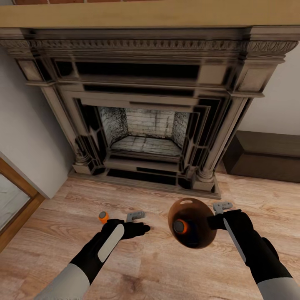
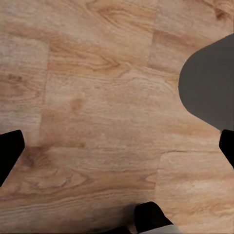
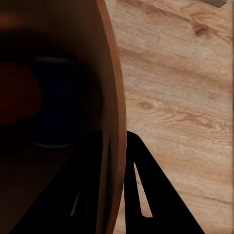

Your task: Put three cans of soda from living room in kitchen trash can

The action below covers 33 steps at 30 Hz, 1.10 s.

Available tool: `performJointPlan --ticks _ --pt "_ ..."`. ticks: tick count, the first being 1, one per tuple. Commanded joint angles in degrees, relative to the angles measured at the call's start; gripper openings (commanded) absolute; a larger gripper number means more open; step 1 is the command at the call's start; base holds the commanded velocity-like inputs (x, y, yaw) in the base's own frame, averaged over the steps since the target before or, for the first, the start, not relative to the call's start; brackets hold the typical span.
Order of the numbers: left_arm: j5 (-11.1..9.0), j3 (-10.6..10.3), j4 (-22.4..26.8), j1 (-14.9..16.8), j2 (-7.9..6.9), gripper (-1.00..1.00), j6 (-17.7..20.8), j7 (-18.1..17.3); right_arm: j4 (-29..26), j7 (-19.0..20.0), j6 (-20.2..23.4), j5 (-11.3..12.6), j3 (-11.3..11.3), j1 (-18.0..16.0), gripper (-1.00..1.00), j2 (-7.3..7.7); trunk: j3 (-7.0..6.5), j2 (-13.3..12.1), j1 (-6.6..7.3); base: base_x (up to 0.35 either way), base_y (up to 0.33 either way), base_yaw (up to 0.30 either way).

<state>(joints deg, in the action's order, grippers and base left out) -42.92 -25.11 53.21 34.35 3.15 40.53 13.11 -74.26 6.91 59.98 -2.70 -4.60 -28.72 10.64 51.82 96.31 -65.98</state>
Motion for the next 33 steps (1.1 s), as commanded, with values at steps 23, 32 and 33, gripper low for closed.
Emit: performJointPlan --ticks 23,32,33 --pt "0.0 1.4 -0.3 0.0 -0.07 1.00 -0.2 5.6 0.0 0.3 0.0 0.7 -0.1 0.0 -1.00 -0.13 0.00 0.0 0.00 0.000 0.000 0.000" --pt "0.0 1.2 -0.4 0.0 -0.07 1.00 -0.2 5.5 0.0 0.3 0.0 0.6 -0.1 0.0 -1.00 -0.55 0.00 0.0 0.00 0.084 0.060 0.000" --pt "0.0 1.2 -0.4 0.0 -0.07 1.00 -0.2 5.5 0.0 0.3 0.0 0.6 -0.1 0.0 -1.00 -0.57 0.00 0.0 0.00 0.198 0.172 0.000"
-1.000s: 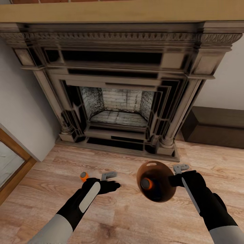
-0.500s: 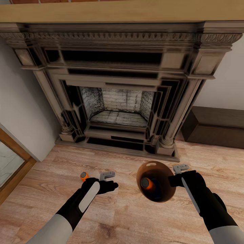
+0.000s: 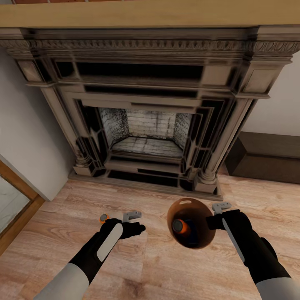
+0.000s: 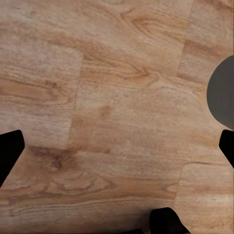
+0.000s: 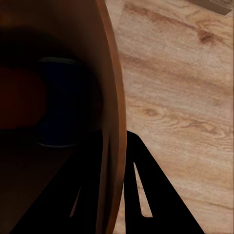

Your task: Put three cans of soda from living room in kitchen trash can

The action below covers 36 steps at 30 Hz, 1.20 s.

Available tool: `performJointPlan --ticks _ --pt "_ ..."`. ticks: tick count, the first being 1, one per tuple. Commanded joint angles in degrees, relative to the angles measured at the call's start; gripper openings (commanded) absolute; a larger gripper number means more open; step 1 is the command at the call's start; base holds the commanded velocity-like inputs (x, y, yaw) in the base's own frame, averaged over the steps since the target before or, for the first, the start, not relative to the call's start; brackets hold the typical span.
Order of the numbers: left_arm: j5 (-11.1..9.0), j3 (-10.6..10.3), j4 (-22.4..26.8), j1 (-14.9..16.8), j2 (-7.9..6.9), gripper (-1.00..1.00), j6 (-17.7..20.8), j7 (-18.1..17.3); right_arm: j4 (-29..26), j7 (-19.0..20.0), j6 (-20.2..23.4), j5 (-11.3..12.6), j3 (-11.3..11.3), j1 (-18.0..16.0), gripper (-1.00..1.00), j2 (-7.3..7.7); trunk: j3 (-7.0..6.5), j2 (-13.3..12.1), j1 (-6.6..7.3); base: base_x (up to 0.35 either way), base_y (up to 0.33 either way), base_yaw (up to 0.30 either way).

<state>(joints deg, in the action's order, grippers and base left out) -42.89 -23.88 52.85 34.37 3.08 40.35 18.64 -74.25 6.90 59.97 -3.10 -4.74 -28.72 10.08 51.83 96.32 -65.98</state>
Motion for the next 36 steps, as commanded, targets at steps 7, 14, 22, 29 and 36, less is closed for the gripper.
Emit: performJointPlan --ticks 7,14,22,29,36 --pt "0.1 0.1 -0.1 0.0 -0.02 1.00 0.1 0.1 0.0 0.3 0.0 1.0 -0.1 0.0 -1.00 -0.05 -0.01 0.0 0.00 0.205 0.185 0.000" --pt "0.2 0.2 -0.2 0.0 -0.71 1.00 0.3 2.5 0.0 0.3 0.0 0.9 -0.1 0.0 -1.00 -0.03 -0.01 0.0 0.00 0.062 0.055 0.000" --pt "0.1 0.2 -0.1 0.1 -0.91 1.00 0.5 9.1 0.0 0.3 0.0 0.9 -0.1 0.1 -1.00 -0.04 -0.01 0.0 0.00 0.006 0.005 0.000" --pt "0.1 0.3 -0.1 0.1 -1.72 1.00 0.5 9.9 0.0 0.3 0.0 0.9 -0.1 0.1 -1.00 -0.06 -0.01 0.0 0.00 0.003 0.000 0.000" --pt "0.2 0.3 -0.1 0.0 -2.62 1.00 0.4 10.0 0.1 0.3 0.0 0.8 -0.1 0.1 -1.00 -0.06 -0.01 0.0 0.00 0.141 0.004 0.000"
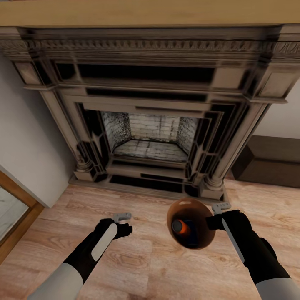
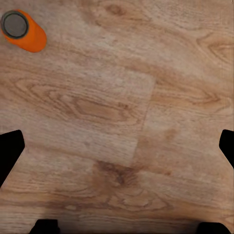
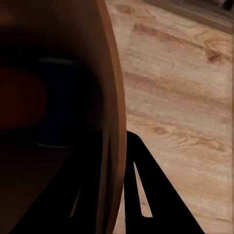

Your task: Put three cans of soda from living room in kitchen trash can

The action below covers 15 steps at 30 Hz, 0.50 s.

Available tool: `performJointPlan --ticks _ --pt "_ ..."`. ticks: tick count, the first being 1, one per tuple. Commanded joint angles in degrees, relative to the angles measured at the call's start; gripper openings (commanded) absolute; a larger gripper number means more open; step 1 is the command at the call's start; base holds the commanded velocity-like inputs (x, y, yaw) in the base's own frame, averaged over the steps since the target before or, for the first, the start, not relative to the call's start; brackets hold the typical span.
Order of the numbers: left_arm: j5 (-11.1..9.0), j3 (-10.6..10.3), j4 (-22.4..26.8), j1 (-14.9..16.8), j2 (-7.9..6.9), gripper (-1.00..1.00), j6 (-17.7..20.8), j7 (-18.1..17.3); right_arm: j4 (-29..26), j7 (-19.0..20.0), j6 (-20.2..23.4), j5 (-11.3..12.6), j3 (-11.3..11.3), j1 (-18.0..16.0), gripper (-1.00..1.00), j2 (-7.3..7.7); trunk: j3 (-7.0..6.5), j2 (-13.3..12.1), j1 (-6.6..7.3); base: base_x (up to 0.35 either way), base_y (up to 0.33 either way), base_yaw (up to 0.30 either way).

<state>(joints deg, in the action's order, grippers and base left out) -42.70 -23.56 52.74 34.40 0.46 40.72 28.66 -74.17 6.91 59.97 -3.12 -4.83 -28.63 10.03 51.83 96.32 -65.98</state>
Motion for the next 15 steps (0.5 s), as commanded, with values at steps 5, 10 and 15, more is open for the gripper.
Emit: performJointPlan --ticks 5,10,15 --pt "0.0 0.6 0.0 0.0 -0.59 1.00 0.0 0.0 0.0 0.3 0.0 0.8 0.0 0.0 -1.00 -0.01 -0.01 0.0 0.00 0.268 0.058 0.000" --pt "0.0 1.6 -0.1 0.0 -0.75 1.00 0.0 0.1 0.0 0.3 0.0 0.8 0.0 0.0 -1.00 -0.02 0.00 0.0 0.00 0.265 0.049 0.000" --pt "0.0 2.2 -0.1 0.0 -0.73 1.00 -0.1 3.5 0.0 0.3 0.0 0.7 0.0 0.0 -1.00 -0.02 0.18 0.0 0.00 0.083 0.015 0.074"
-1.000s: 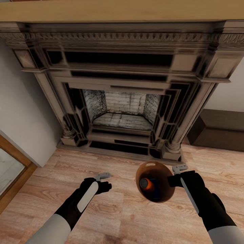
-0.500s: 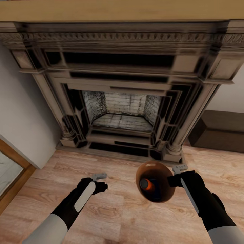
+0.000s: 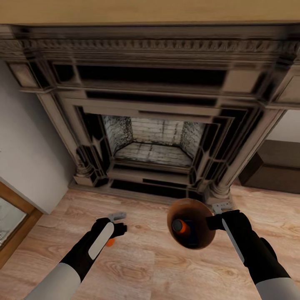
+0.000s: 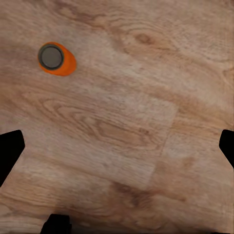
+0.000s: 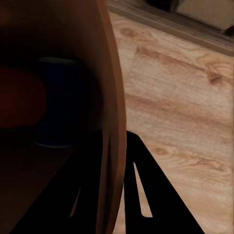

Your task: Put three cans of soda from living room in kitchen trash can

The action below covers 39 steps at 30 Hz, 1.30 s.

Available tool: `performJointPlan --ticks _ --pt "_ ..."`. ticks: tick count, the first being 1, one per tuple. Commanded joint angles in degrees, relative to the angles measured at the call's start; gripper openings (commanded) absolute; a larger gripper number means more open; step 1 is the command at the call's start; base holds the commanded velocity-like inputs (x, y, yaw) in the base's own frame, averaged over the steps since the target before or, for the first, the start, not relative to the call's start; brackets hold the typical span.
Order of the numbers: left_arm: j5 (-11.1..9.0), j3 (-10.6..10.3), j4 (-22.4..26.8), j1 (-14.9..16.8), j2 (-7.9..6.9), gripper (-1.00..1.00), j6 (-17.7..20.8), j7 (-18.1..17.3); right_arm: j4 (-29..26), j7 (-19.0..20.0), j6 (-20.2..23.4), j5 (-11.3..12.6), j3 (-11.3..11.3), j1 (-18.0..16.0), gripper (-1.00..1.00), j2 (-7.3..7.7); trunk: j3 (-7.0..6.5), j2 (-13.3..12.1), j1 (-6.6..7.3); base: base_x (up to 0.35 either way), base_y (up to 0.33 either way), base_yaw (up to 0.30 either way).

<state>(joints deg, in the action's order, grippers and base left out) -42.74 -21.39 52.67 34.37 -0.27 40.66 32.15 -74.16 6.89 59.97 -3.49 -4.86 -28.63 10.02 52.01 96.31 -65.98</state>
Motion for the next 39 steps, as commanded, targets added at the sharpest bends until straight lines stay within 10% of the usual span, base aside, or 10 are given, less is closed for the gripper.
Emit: performJointPlan --ticks 1,39 --pt "0.0 0.0 0.0 0.0 0.02 1.00 0.0 0.5 0.0 0.3 0.0 1.1 0.0 0.0 -1.00 -0.01 0.05 0.0 0.00 0.032 0.037 0.122" --pt "0.1 0.0 0.0 0.0 0.18 1.00 -0.1 2.2 0.0 0.3 0.0 1.0 -0.1 0.0 -1.00 -0.05 0.66 0.0 0.00 0.056 0.131 0.039"
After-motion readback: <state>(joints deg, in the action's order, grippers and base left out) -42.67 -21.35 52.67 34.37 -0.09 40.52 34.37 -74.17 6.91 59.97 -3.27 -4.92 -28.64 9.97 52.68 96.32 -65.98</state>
